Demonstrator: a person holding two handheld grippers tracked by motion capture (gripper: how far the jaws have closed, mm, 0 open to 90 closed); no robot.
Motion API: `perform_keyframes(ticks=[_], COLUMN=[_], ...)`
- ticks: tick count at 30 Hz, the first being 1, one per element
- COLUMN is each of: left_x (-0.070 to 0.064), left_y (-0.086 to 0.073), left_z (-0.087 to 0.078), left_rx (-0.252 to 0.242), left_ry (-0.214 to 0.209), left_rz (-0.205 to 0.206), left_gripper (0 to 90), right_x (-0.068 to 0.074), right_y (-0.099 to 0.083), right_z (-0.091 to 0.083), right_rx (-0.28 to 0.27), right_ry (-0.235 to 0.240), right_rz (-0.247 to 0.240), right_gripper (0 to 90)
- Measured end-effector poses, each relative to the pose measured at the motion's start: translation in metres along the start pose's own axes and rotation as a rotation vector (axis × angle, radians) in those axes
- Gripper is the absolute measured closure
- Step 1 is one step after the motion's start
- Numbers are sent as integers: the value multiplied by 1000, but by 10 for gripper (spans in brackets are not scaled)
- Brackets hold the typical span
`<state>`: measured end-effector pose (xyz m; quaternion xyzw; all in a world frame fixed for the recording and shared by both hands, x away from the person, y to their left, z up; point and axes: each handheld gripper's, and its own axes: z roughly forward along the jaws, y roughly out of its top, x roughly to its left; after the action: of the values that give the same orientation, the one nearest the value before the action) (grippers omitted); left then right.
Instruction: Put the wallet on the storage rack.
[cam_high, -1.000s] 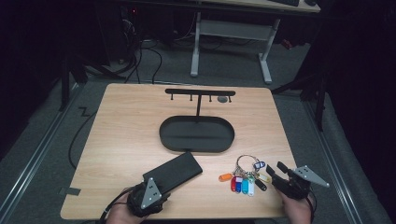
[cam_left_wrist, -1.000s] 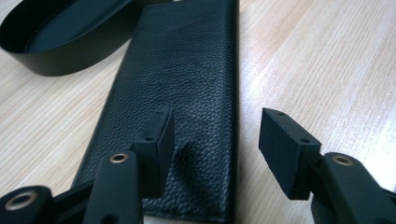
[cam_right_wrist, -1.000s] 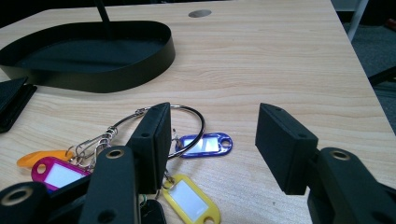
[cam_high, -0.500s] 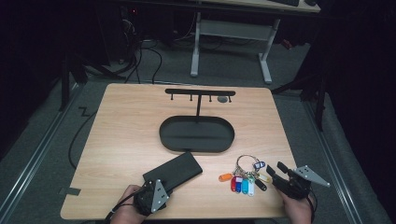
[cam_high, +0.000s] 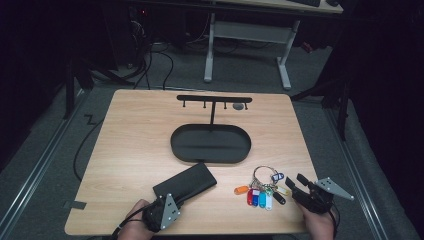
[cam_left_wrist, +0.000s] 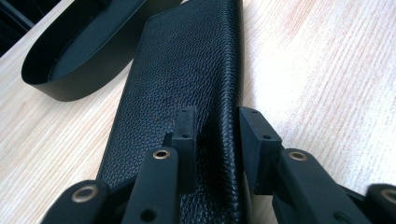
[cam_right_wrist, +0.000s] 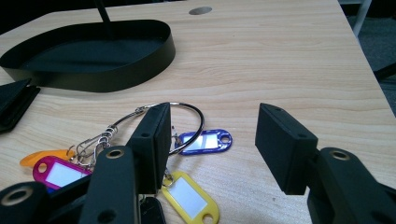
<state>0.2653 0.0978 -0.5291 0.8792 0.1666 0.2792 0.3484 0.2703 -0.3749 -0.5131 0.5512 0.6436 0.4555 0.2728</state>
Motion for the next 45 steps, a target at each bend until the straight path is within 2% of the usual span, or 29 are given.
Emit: perform_keyframes(ticks=[9, 10, 13, 17, 23, 27, 28, 31, 36, 45], left_x=[2, 5, 6, 10, 12, 15, 16, 17, 20, 20], left_y=[3, 4, 4, 7, 8, 9, 9, 10, 12, 14], left_z=[-9, -13, -18, -29, -36, -42, -44, -47, -54, -60], left_rx=[-31, -45, -59, -104, -151, -189, -213, -231, -273, -305], left_ry=[1, -6, -6, -11, -10, -25, -36, -35, -52, -54], left_rz=[-14, -32, -41, -72, -91, -123, -148, -155, -196, -206], left_gripper=[774, 792, 810, 821, 827, 829, 830, 832, 834, 837], right_x=[-1, -1, -1, -1, -1, -1, -1, -1, -1, -1], right_y=[1, 1, 1, 1, 1, 1, 1, 1, 1, 1], right_z=[-1, -2, -2, -2, -1, -1, -1, -1, -1, -1], right_rx=[-7, -9, -10, -11, -9, -10, -10, -9, -10, -11], right_ry=[5, 4, 3, 3, 5, 5, 5, 5, 8, 7], right_rz=[-1, 0, -2, -2, -5, -6, -5, -4, 0, -2], right_gripper=[462, 462, 462, 462, 463, 463, 463, 463, 463, 463])
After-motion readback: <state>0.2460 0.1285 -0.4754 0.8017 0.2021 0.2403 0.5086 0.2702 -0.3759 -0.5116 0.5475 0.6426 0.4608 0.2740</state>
